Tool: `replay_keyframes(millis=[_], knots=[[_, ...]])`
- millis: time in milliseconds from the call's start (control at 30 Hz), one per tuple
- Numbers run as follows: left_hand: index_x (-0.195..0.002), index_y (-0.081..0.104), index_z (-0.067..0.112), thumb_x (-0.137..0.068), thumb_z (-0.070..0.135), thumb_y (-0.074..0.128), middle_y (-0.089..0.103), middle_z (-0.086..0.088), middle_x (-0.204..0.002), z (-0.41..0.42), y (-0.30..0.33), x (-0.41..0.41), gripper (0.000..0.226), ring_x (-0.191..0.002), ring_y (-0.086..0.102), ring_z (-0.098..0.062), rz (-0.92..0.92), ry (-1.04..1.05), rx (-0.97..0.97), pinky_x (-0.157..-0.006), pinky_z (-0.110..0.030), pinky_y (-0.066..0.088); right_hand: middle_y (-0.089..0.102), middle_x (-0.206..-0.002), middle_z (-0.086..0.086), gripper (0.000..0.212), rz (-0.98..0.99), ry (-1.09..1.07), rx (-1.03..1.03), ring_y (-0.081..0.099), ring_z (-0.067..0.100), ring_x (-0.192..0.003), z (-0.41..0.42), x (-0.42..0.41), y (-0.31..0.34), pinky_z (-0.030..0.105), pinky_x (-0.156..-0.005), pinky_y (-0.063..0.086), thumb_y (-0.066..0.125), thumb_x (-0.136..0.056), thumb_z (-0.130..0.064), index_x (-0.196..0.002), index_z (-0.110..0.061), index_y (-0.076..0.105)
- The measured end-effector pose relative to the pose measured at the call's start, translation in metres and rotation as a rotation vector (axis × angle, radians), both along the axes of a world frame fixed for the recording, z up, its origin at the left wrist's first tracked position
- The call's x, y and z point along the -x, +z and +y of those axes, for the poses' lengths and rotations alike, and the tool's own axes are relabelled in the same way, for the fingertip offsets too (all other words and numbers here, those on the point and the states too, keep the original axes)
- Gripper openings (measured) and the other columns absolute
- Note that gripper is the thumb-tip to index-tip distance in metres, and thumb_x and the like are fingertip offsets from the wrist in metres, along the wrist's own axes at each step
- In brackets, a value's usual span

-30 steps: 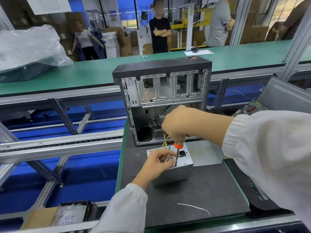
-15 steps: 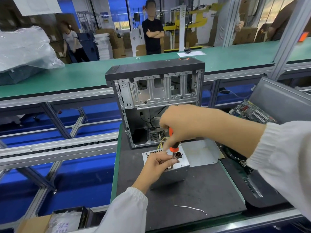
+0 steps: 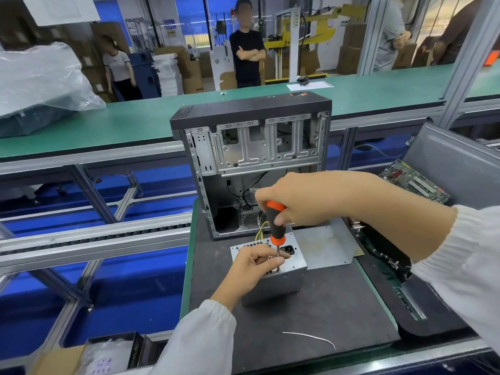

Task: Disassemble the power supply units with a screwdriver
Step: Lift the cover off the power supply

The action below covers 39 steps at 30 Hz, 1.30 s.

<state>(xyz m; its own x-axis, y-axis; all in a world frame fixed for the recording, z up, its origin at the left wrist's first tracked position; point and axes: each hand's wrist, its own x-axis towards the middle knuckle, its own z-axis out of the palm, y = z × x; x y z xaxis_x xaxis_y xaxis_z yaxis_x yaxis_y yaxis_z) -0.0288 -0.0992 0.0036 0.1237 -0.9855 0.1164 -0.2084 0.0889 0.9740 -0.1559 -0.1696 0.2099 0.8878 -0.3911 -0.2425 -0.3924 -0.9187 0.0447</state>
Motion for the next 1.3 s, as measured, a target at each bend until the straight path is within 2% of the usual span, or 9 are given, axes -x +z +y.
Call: replay_keyframes(millis=[133, 300, 400, 633, 767, 867, 933, 1033, 1300], knots=[[-0.085, 0.078, 0.034, -0.088, 0.016, 0.071, 0.063, -0.016, -0.080, 0.000, 0.002, 0.002, 0.020, -0.072, 0.052, -0.022, -0.027, -0.001, 0.013, -0.070, -0.025, 0.044, 0.057, -0.104, -0.002, 0.020, 0.124, -0.026, -0.057, 0.064, 0.024, -0.091, 0.000, 0.002, 0.010, 0.037, -0.074, 0.053, 0.057, -0.093, -0.035, -0.112, -0.030, 0.052], [-0.079, 0.078, 0.035, -0.080, 0.036, 0.073, 0.056, -0.033, -0.083, -0.001, 0.001, 0.004, 0.006, -0.075, 0.048, -0.028, -0.038, 0.017, 0.007, -0.073, -0.035, 0.042, 0.050, -0.059, 0.000, 0.069, 0.045, -0.165, 0.204, 0.048, 0.012, -0.047, 0.012, -0.001, 0.004, 0.025, -0.043, 0.029, 0.030, -0.083, -0.078, -0.075, -0.013, 0.051], [-0.080, 0.079, 0.033, -0.080, 0.034, 0.074, 0.059, -0.032, -0.085, -0.001, -0.001, 0.003, 0.005, -0.073, 0.050, -0.022, -0.035, 0.021, 0.006, -0.071, -0.029, 0.044, 0.042, -0.061, 0.000, 0.062, 0.022, -0.150, 0.304, 0.039, 0.014, -0.052, 0.015, -0.003, -0.005, 0.028, -0.047, 0.026, 0.027, -0.092, -0.068, -0.071, -0.012, 0.041], [-0.088, 0.078, 0.038, -0.088, 0.019, 0.071, 0.056, -0.005, -0.073, -0.003, -0.002, -0.001, 0.021, -0.068, 0.049, -0.013, -0.012, -0.009, -0.024, -0.067, -0.018, 0.043, 0.044, -0.087, -0.003, 0.018, 0.051, -0.010, 0.170, 0.038, 0.008, -0.061, 0.010, 0.007, -0.005, 0.025, -0.049, 0.027, 0.050, -0.097, -0.032, -0.112, -0.022, 0.049], [-0.087, 0.079, 0.037, -0.088, 0.019, 0.071, 0.058, -0.027, -0.084, -0.002, -0.001, -0.001, 0.019, -0.074, 0.053, -0.018, -0.023, -0.003, -0.029, -0.071, -0.024, 0.045, 0.044, -0.095, -0.006, 0.026, 0.059, 0.049, 0.007, 0.044, 0.007, -0.074, 0.007, 0.009, 0.002, 0.021, -0.053, 0.028, 0.061, -0.090, -0.017, -0.113, -0.026, 0.052], [-0.085, 0.079, 0.032, -0.086, 0.021, 0.072, 0.058, -0.026, -0.081, -0.002, -0.001, 0.000, 0.013, -0.073, 0.053, -0.016, -0.030, -0.009, -0.014, -0.070, -0.024, 0.046, 0.047, -0.084, -0.009, 0.041, 0.003, -0.029, -0.020, 0.054, 0.016, -0.081, 0.009, 0.008, 0.004, 0.024, -0.053, 0.033, 0.062, -0.084, -0.054, -0.108, -0.022, 0.053], [-0.084, 0.080, 0.032, -0.083, 0.028, 0.074, 0.055, -0.026, -0.080, -0.002, -0.001, 0.002, 0.007, -0.073, 0.051, -0.020, -0.009, -0.012, -0.012, -0.071, -0.028, 0.045, 0.055, -0.065, -0.004, 0.062, -0.033, -0.125, 0.074, 0.054, 0.013, -0.060, 0.011, 0.007, 0.004, 0.026, -0.047, 0.032, 0.046, -0.079, -0.075, -0.091, -0.015, 0.054], [-0.082, 0.079, 0.033, -0.078, 0.037, 0.074, 0.054, -0.031, -0.083, -0.002, -0.003, 0.002, 0.008, -0.075, 0.048, -0.024, -0.008, 0.000, -0.016, -0.072, -0.032, 0.043, 0.038, -0.027, -0.003, 0.062, -0.031, -0.182, 0.191, 0.041, 0.009, -0.041, 0.014, 0.003, 0.002, 0.024, -0.043, 0.030, 0.033, -0.088, -0.071, -0.065, -0.014, 0.041], [-0.093, 0.078, 0.028, -0.089, 0.019, 0.070, 0.038, 0.015, -0.051, -0.002, -0.006, -0.002, 0.013, -0.055, 0.041, -0.002, 0.026, -0.017, -0.026, -0.065, -0.015, 0.046, 0.046, -0.101, 0.001, 0.014, -0.009, -0.040, 0.139, 0.048, 0.021, -0.082, 0.014, 0.005, -0.003, 0.028, -0.056, 0.034, 0.055, -0.095, -0.028, -0.106, -0.021, 0.051]])
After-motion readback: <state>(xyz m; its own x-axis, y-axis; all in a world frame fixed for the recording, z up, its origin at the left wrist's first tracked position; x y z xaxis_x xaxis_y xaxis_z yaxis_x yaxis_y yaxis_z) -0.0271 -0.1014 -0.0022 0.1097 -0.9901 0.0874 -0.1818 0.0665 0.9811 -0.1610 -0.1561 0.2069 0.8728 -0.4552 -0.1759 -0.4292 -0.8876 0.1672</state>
